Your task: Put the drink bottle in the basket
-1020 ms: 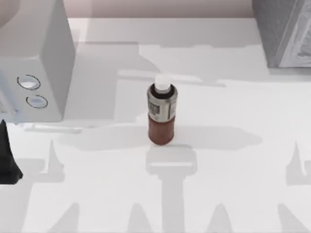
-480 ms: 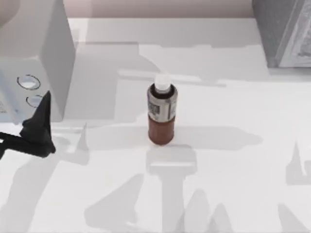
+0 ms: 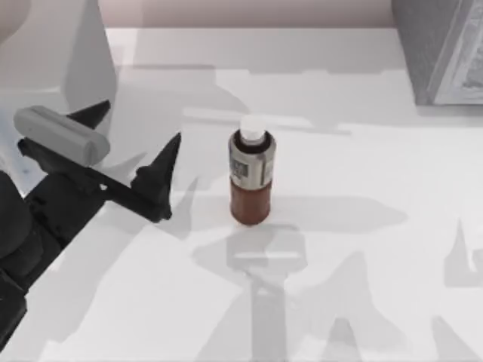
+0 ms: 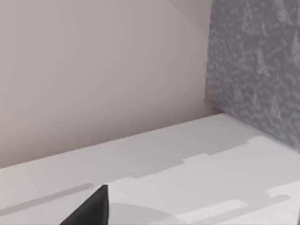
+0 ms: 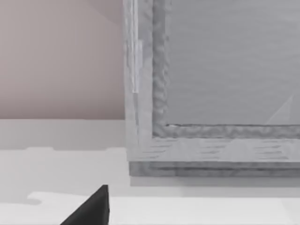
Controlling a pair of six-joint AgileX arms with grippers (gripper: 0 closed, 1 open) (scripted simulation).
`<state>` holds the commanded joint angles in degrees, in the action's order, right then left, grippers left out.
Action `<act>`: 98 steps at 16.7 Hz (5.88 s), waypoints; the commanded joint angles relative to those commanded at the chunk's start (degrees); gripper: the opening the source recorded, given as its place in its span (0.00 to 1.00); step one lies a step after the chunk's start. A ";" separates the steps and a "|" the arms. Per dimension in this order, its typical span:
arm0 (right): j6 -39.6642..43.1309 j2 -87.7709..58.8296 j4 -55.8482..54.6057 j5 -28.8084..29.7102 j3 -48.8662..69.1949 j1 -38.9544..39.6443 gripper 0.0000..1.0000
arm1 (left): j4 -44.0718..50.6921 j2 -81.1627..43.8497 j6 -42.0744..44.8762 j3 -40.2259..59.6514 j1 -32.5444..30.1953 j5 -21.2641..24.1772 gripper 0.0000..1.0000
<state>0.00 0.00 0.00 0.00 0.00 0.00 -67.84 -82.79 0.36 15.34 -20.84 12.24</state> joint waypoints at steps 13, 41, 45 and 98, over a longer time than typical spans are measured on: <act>0.00 0.00 0.00 0.00 0.00 0.00 1.00 | -33.45 -41.57 0.58 7.43 -9.38 5.12 1.00; 0.00 0.00 0.00 0.00 0.00 0.00 1.00 | -20.67 -44.73 0.53 23.44 -12.99 1.56 0.77; 0.00 0.00 0.00 0.00 0.00 0.00 1.00 | -20.67 -44.73 0.53 23.44 -12.99 1.56 0.47; 0.00 0.00 0.00 0.00 0.00 0.00 1.00 | 76.11 66.39 0.74 8.46 43.36 56.39 0.00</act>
<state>0.00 0.00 0.00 0.00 0.00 0.00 8.28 -16.39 1.09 23.79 22.52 68.63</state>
